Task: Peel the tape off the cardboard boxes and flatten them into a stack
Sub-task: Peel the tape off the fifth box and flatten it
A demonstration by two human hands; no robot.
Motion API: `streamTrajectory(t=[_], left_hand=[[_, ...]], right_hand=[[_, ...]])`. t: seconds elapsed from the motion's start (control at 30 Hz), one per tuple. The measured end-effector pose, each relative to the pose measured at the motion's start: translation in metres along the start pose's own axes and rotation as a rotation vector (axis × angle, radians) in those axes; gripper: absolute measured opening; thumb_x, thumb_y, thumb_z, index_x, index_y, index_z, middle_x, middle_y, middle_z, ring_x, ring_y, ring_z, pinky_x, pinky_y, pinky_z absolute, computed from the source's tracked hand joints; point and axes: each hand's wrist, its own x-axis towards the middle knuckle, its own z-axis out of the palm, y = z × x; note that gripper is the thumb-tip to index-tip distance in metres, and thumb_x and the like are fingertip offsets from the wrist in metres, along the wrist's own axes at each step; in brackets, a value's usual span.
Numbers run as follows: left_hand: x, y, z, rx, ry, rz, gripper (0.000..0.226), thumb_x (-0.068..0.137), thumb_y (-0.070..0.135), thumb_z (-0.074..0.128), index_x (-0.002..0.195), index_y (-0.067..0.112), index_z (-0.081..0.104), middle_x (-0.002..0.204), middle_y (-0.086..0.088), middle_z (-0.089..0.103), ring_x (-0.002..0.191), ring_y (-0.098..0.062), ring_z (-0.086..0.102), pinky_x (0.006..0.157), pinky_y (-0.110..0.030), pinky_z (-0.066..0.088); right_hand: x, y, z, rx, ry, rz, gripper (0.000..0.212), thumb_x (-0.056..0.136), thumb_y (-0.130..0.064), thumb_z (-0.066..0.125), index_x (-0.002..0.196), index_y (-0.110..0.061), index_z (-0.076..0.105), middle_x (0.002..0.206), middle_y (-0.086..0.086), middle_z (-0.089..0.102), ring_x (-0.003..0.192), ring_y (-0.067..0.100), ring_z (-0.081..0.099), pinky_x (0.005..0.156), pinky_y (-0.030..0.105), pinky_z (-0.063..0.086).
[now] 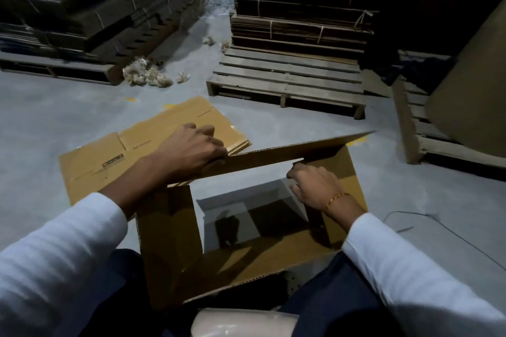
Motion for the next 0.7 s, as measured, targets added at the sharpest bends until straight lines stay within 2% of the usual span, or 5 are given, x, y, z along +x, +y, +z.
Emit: streamTrajectory(t=[0.1,0.23,0.43,0.57,0.7], left_hand=[[0.003,0.001,-0.001,0.014,0.041,0.027,0.037,0.104,0.055,0.032,0.118,0.036,0.061,0.105,0.015,0.064,0.098,-0.012,0.049,0.072,-0.028,0.03],[0.001,-0.002,0.003,-0.007,0.053,0.05,0.037,0.103,0.054,0.034,0.115,0.034,0.062,0.101,0.013,0.065,0.096,-0.013,0.051,0.07,-0.028,0.034],[-0.001,-0.003,0.005,-0.032,0.06,0.01,0.046,0.1,0.057,0.025,0.115,0.036,0.062,0.102,0.015,0.065,0.093,-0.009,0.043,0.071,-0.028,0.035],[0.006,0.002,-0.004,-0.074,0.077,0.016,0.044,0.1,0.056,0.027,0.113,0.034,0.062,0.101,0.012,0.065,0.095,-0.011,0.045,0.073,-0.029,0.035],[0.008,0.0,-0.009,-0.071,0.169,0.01,0.047,0.101,0.055,0.026,0.101,0.03,0.065,0.092,0.01,0.068,0.088,-0.014,0.05,0.068,-0.03,0.032]], right_hand=[[0.017,0.015,0.014,-0.166,-0.256,-0.022,0.036,0.101,-0.029,0.05,0.137,-0.028,0.054,0.135,0.003,0.057,0.12,0.032,0.06,0.088,0.045,0.053],[0.014,0.031,0.022,-0.374,-0.292,-0.026,0.031,0.103,-0.032,0.049,0.131,-0.024,0.059,0.129,0.002,0.06,0.118,0.029,0.06,0.089,0.041,0.049],[-0.017,0.066,0.004,-0.427,0.018,-0.119,0.039,0.098,-0.022,0.059,0.137,-0.017,0.053,0.138,0.008,0.05,0.118,0.032,0.051,0.09,0.039,0.053],[-0.034,0.091,-0.018,-0.325,0.24,-0.055,0.056,0.067,-0.014,0.09,0.117,-0.01,0.065,0.133,0.017,0.046,0.098,0.038,0.056,0.059,0.037,0.058],[-0.036,0.103,-0.037,-0.07,0.489,0.088,0.063,0.072,-0.006,0.081,0.128,-0.01,0.054,0.146,0.019,0.029,0.097,0.042,0.057,0.06,0.042,0.056]])
